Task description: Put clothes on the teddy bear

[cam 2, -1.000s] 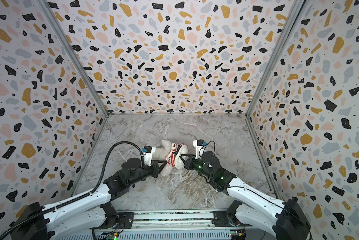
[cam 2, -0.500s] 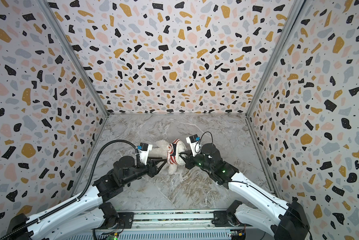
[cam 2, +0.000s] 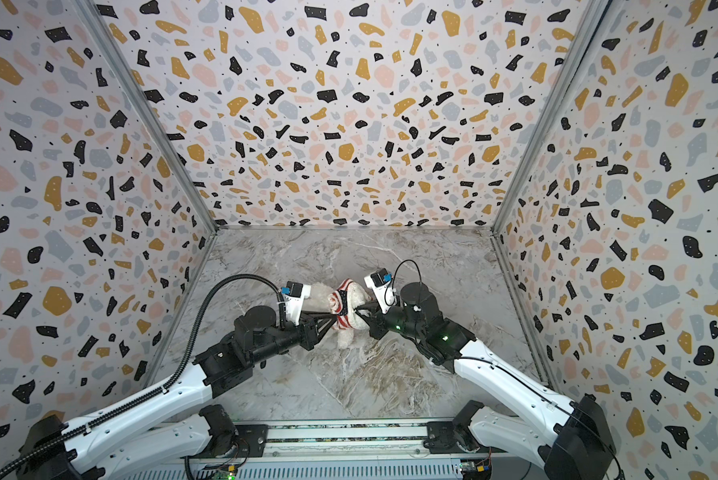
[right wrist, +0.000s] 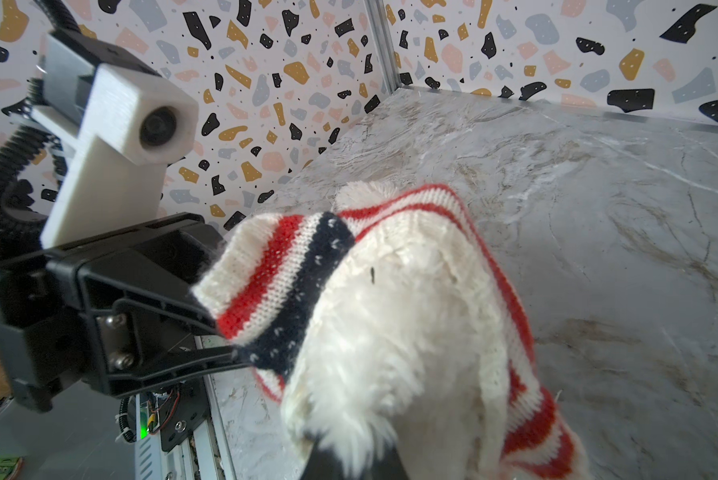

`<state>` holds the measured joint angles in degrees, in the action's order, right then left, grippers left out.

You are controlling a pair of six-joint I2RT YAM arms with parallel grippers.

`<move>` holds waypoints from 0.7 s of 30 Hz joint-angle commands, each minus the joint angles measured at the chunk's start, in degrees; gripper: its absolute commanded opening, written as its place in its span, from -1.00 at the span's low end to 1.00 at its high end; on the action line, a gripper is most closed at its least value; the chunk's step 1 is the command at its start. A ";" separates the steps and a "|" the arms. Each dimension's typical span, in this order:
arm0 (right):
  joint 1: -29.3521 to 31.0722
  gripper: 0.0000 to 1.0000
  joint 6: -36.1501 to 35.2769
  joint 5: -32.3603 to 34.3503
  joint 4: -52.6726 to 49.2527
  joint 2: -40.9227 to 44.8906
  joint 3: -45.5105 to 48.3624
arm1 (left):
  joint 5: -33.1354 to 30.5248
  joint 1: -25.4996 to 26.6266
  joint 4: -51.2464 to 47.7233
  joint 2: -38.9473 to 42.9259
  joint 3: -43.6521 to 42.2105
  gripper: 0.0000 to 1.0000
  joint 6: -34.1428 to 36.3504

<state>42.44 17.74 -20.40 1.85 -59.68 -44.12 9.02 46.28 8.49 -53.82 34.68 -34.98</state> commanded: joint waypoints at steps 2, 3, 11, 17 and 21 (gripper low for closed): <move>-0.12 -1.00 -1.24 -1.99 1.39 1.26 -1.73 | 1.58 -0.04 5.49 -1.00 2.34 -0.52 -1.74; -0.14 -1.00 -1.30 -1.96 1.28 1.18 -1.68 | 1.67 -0.04 5.53 -1.22 2.46 -0.57 -1.84; 0.00 -1.00 -4.35 -1.64 -2.81 1.06 -2.45 | -1.19 -6.00 -0.67 1.21 3.04 -1.00 -3.43; 3.44 -1.00 -11.61 -0.91 -10.99 -1.38 -5.36 | 1.27 -12.38 -1.46 2.58 3.39 -1.00 -3.70; 6.75 -1.00 -16.22 -1.29 -14.66 -3.48 -7.11 | 2.40 -14.89 -1.10 2.25 3.94 -1.00 -3.69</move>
<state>47.29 7.20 -20.05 -6.76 -62.63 -49.01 11.40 33.43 5.32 -52.07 36.27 -38.61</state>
